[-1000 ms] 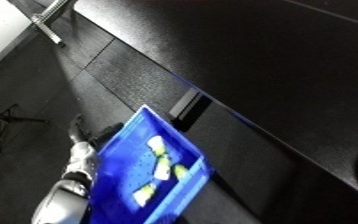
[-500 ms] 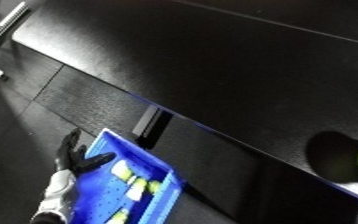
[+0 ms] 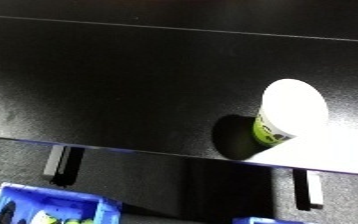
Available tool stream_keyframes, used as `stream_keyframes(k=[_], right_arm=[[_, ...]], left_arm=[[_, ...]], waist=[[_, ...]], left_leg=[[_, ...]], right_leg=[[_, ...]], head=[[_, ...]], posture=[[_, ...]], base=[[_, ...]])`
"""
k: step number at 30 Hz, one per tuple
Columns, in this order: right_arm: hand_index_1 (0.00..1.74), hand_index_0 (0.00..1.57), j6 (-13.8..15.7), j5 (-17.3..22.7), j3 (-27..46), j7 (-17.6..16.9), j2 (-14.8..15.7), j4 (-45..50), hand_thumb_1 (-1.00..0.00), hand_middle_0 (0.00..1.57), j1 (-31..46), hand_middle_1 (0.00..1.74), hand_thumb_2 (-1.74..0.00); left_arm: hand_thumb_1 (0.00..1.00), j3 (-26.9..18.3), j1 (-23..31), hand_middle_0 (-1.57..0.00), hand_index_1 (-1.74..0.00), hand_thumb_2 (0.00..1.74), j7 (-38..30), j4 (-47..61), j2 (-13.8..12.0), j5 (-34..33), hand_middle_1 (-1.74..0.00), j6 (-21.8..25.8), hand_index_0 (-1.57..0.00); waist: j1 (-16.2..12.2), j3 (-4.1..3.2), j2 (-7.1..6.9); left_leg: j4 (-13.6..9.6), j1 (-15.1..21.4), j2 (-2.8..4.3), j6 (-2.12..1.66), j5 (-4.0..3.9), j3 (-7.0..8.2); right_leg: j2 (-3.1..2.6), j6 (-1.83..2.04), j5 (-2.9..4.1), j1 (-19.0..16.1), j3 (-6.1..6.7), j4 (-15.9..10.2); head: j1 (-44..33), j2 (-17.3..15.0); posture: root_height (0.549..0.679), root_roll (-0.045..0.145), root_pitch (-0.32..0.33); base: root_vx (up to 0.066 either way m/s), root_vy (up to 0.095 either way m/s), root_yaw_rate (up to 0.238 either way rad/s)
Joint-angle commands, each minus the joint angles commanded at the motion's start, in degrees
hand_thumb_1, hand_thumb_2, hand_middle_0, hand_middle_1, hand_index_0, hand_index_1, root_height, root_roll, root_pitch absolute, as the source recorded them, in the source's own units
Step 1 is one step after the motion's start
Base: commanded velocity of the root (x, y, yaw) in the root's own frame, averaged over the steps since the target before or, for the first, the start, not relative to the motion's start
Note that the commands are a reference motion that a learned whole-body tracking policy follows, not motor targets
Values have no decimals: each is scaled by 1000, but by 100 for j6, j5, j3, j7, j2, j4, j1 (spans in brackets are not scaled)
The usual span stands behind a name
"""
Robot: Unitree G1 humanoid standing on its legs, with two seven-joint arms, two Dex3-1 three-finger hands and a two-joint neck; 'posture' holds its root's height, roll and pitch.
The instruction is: Pick up the object and place it into the box
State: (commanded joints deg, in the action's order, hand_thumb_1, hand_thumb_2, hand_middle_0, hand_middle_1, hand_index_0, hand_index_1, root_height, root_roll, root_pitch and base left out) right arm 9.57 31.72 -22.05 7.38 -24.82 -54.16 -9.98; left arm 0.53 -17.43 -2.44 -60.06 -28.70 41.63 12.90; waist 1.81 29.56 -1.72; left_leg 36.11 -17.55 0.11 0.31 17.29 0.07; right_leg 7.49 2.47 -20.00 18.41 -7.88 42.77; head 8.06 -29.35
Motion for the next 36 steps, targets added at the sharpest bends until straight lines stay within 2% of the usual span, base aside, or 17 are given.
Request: stream_keyframes(k=[2, 5, 9, 11, 15, 20, 23, 25, 27, 32, 36], right_arm=[[0, 0, -28, -21, 19, 36, -41, -5, 0, 0, -33, 0, 0], [0, 0, -65, -22, 54, 128, -138, -32, 0, 0, -111, 0, 0], [0, 0, -128, -45, 88, 262, -281, -39, 0, 0, -249, 0, 0], [0, 0, -126, -106, 99, 332, -332, -66, 0, 0, -314, 0, 0], [0, 0, -1, -243, 135, 426, -405, -81, 0, 0, -327, 0, 0], [0, 0, 139, -310, 123, 494, -533, 263, 0, 0, -293, 0, 0], [0, 0, 64, -284, 102, 658, -655, 728, 0, 0, -279, 0, 0], [0, 0, -148, -207, 105, 854, -754, 1134, 0, 0, -236, 0, 0], [0, 0, -491, -63, 119, 1164, -857, 1602, 0, 0, -155, 0, 0], [0, 0, -1558, 374, 166, 2283, -1144, 3014, 0, 0, 110, 0, 0], [0, 0, -2116, 1010, 325, 3144, -1393, 4012, 0, 0, 227, 0, 0]], left_arm=[[0, 154, 6, 0, 0, 0, 8, 17, 9, -350, 0, -107, 0], [0, 319, 40, 0, 0, 0, 47, -4, 25, -669, 0, -254, 0], [0, 503, 54, 0, 0, 0, 147, -116, 104, -796, 0, -372, 0], [0, 616, 58, 0, 0, 0, 153, -197, 179, -840, 0, -369, 0], [0, 769, 146, 0, 0, 0, 204, -277, 309, -998, 0, -375, 0], [0, 803, 270, 0, 0, 0, 406, -267, 318, -1116, 0, -508, 0], [0, 787, 299, 0, 0, 0, 529, -262, 265, -1156, 0, -577, 0], [0, 762, 329, 0, 0, 0, 594, -282, 235, -1203, 0, -584, 0], [0, 718, 380, 0, 0, 0, 652, -314, 208, -1241, 0, -566, 0], [0, 586, 548, 0, 0, 0, 725, -321, 110, -1269, 0, -531, 0], [0, 561, 633, 0, 0, 0, 766, -403, 17, -1271, 0, -468, 0]], waist=[[-29, -6, 10], [-66, -21, 29], [-123, -46, 55], [-159, -51, 72], [-208, -53, 112], [-237, -81, 129], [-274, -89, 108], [-305, -94, 83], [-336, -103, 51], [-410, -116, -66], [-438, -151, -152]], left_leg=[[3, 30, 22, 4, 19, 30], [28, 60, 35, 14, 53, 73], [44, 89, 26, 10, 74, 109], [39, 126, 24, 10, 81, 112], [73, 204, 15, 22, 124, 109], [93, 212, 6, 26, 151, 140], [71, 214, 21, 30, 152, 170], [56, 218, 34, 30, 154, 189], [51, 223, 49, 26, 159, 203], [58, 202, 110, 3, 159, 234], [56, 165, 167, -26, 141, 261]], right_leg=[[-3, 5, 29, -15, 25, -45], [-12, 7, 71, -38, 58, -105], [-24, 8, 136, -71, 92, -195], [-21, 6, 156, -96, 109, -213], [-11, 3, 150, -144, 152, -184], [-31, 6, 139, -136, 182, -183], [-48, 9, 135, -117, 195, -188], [-55, 10, 132, -109, 201, -191], [-57, 10, 125, -105, 204, -189], [-50, 10, 101, -52, 195, -141], [-51, 20, 82, -5, 184, -106]], head=[[329, -121], [720, -516], [1061, -1504], [1136, -1821], [1160, -2019], [1160, -1967], [1110, -1905], [1031, -1851], [934, -1763], [694, -1490], [581, -1321]], posture=[[639, 21, -52], [640, 22, -51], [642, 26, -51], [643, 27, -56], [642, 29, -68], [642, 31, -67], [642, 30, -63], [642, 30, -61], [642, 29, -60], [641, 27, -56], [640, 24, -52]], base=[[-5, 23, -107], [-10, 33, -115], [-24, 50, -111], [7, 66, -95], [45, 46, -63], [13, 5, -26], [-8, -9, -30], [-8, -13, -46], [0, -21, -62], [-4, -34, -71], [-5, -36, -65]])
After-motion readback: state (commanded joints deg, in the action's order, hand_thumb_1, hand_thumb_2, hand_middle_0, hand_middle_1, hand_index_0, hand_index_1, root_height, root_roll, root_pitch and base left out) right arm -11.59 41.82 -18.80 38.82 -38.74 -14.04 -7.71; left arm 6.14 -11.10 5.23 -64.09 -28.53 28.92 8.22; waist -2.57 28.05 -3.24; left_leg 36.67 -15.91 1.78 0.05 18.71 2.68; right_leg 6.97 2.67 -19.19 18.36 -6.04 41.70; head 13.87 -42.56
